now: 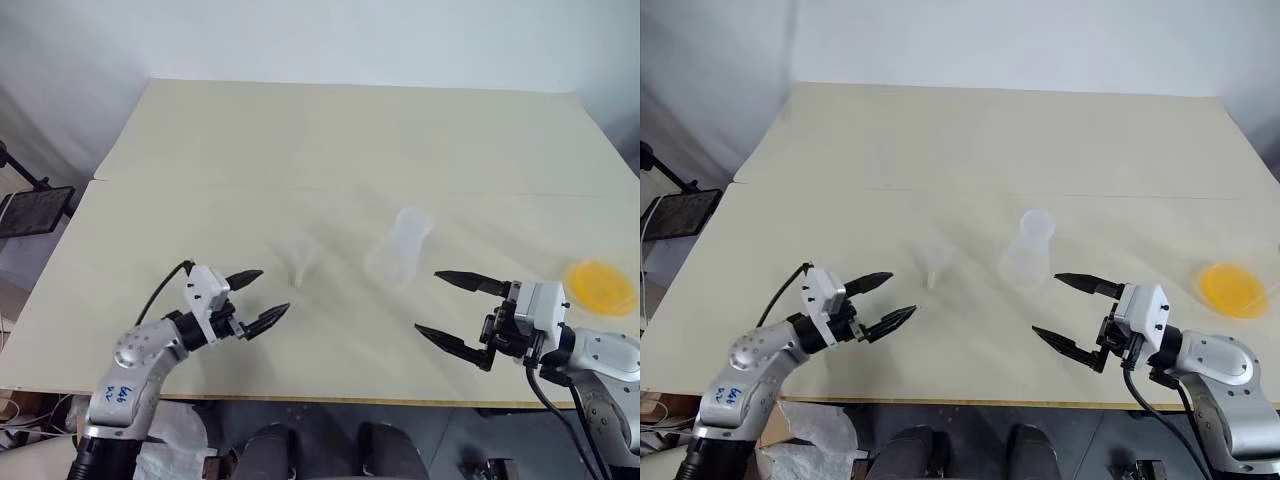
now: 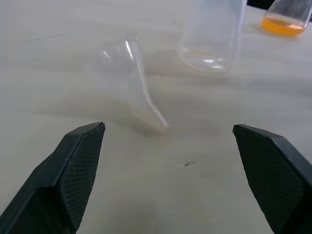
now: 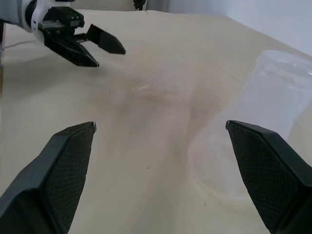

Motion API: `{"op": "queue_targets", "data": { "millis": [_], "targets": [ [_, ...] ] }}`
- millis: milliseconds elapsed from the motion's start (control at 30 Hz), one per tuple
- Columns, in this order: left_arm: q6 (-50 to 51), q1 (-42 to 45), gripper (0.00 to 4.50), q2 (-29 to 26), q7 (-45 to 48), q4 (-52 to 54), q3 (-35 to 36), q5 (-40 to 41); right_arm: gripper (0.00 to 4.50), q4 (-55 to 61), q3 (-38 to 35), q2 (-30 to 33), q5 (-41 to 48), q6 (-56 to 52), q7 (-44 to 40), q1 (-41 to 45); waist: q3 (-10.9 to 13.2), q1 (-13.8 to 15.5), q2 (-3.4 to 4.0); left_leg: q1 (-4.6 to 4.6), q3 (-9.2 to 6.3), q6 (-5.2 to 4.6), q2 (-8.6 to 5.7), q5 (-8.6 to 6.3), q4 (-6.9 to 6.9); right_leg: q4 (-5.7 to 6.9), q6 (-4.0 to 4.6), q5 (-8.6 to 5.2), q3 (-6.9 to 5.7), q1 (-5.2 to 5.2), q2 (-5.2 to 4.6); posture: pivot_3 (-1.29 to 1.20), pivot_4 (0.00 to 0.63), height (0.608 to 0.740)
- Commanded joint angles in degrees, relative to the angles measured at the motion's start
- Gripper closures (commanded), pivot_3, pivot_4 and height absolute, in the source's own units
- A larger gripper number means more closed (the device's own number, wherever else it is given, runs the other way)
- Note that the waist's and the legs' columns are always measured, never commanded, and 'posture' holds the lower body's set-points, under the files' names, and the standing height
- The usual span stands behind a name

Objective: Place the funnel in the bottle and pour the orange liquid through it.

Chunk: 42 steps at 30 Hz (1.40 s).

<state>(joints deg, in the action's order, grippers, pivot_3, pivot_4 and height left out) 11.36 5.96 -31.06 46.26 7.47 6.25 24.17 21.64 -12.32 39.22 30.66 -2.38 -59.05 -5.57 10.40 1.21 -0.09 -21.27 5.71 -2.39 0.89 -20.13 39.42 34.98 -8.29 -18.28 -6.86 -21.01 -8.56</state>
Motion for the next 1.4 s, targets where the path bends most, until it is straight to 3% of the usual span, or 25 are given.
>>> {"op": "queue_targets", "data": {
  "millis": [33,200,400,700,1033,1400],
  "targets": [
    [-4.7,3.2,0.02,-3.5,6.7,-5.2,2.4,0.6,0.0,1.4,-0.6,-0.5,0.1,1.2,0.7,0.4,0.0,0.0,0.0,0.0,0.01,0.0,0.0,0.0,0.0,0.01,0.0,0.0,0.0,-0.01,0.0,0.0,0.15,0.74],
    [-9.7,10.8,0.02,-5.6,14.2,-14.3,1.0,-0.5,0.0,1.2,-0.1,-0.9,-0.3,1.5,1.1,0.7,0.0,0.3,0.0,-0.02,0.04,-0.01,-0.04,0.0,0.0,0.04,-0.01,0.0,-0.04,-0.03,-0.02,0.0,0.15,0.74],
    [-13.7,20.2,0.02,-2.9,21.2,-24.8,-3.5,-2.4,0.0,1.5,0.5,-1.7,-0.9,1.6,2.1,1.0,0.0,0.1,0.0,-0.02,0.11,-0.02,-0.07,0.01,0.0,0.07,-0.02,0.01,-0.05,-0.07,-0.01,0.0,0.15,0.74],
    [-16.5,24.6,0.02,-0.5,26.7,-31.9,-7.0,-4.6,0.0,3.2,-0.4,-2.0,-1.1,1.7,3.7,-1.3,0.0,0.1,-0.03,-0.09,0.27,-0.03,-0.06,0.01,0.0,0.15,-0.03,0.01,0.0,-0.27,0.04,0.0,0.15,0.74],
    [-17.7,25.1,0.02,-0.3,23.5,-32.1,-3.0,-3.5,0.0,4.0,-0.8,-2.1,-1.0,2.1,4.7,-2.7,0.0,0.1,-0.03,-0.1,0.29,-0.04,-0.03,0.02,0.01,0.21,-0.03,0.01,0.04,-0.3,0.03,0.0,0.15,0.74],
    [-24.7,43.1,0.02,9.1,21.4,-52.2,-8.3,-11.7,0.0,3.1,0.4,-2.5,-1.3,2.3,5.2,-1.2,0.0,0.3,-0.08,-0.29,0.21,-0.09,-0.23,0.03,0.23,0.23,-0.09,0.04,-0.05,-0.31,0.04,0.0,0.15,0.74]
  ]
}}
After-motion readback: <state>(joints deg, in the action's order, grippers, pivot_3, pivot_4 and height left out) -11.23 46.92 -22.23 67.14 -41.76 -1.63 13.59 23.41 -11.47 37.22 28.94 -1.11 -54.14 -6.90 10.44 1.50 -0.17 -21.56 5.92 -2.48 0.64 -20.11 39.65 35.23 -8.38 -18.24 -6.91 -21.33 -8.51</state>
